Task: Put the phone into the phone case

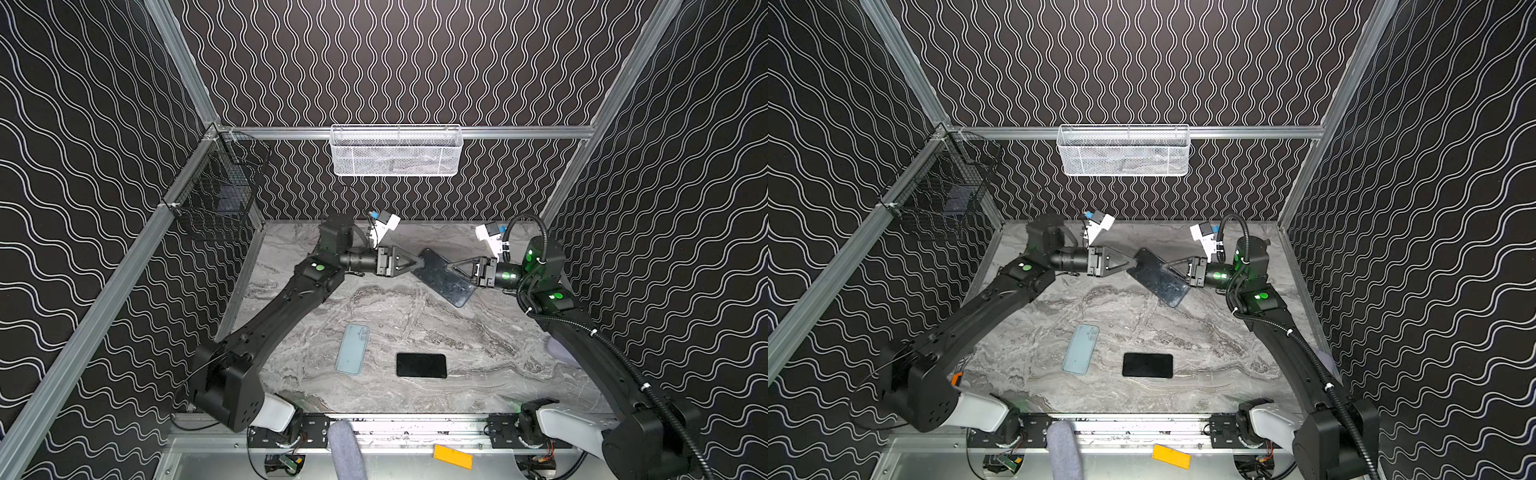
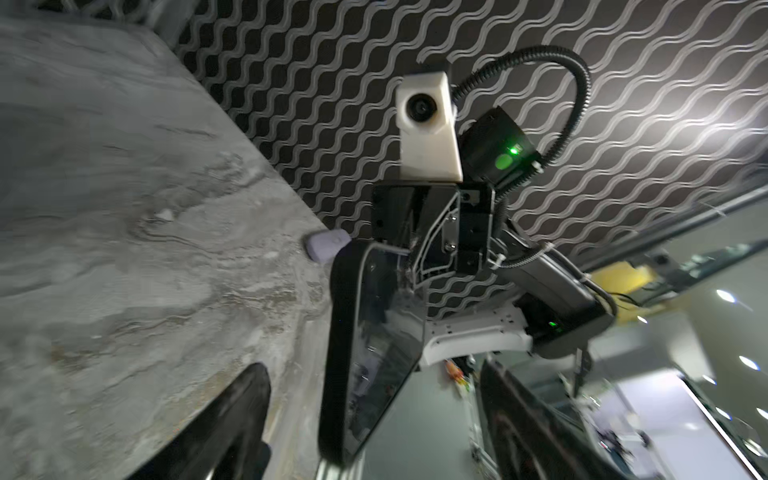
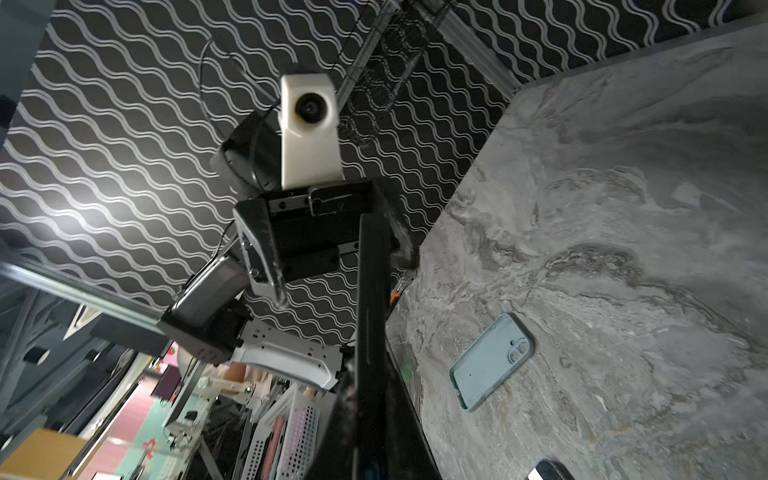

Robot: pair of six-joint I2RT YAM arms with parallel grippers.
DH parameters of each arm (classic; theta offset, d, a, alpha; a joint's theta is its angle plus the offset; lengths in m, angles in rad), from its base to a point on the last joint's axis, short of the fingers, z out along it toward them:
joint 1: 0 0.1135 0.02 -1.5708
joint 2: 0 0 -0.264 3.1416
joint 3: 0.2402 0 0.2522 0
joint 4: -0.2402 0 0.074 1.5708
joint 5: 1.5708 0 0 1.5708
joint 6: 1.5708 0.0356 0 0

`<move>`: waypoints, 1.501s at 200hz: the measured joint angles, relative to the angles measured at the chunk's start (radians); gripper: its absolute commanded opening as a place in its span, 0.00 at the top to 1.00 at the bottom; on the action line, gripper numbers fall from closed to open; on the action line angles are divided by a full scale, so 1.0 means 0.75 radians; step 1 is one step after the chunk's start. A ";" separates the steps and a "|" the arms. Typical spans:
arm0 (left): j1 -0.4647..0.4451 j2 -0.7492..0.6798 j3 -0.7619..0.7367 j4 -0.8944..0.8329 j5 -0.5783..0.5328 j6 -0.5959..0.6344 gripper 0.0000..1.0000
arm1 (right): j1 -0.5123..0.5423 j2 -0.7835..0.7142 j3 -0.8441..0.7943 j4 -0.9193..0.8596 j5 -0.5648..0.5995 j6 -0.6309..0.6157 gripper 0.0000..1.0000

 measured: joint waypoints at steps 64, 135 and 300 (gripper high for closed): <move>0.033 -0.395 -0.214 -0.220 -0.741 0.176 0.01 | -0.001 -0.071 -0.128 -0.332 0.613 -0.096 1.00; 0.034 -0.626 -0.346 -0.354 -1.230 0.263 0.01 | -0.001 0.033 -0.375 -0.381 1.273 -0.169 1.00; 0.034 -0.599 -0.395 -0.401 -1.214 0.229 0.02 | -0.001 0.266 -0.547 0.146 1.470 -0.278 1.00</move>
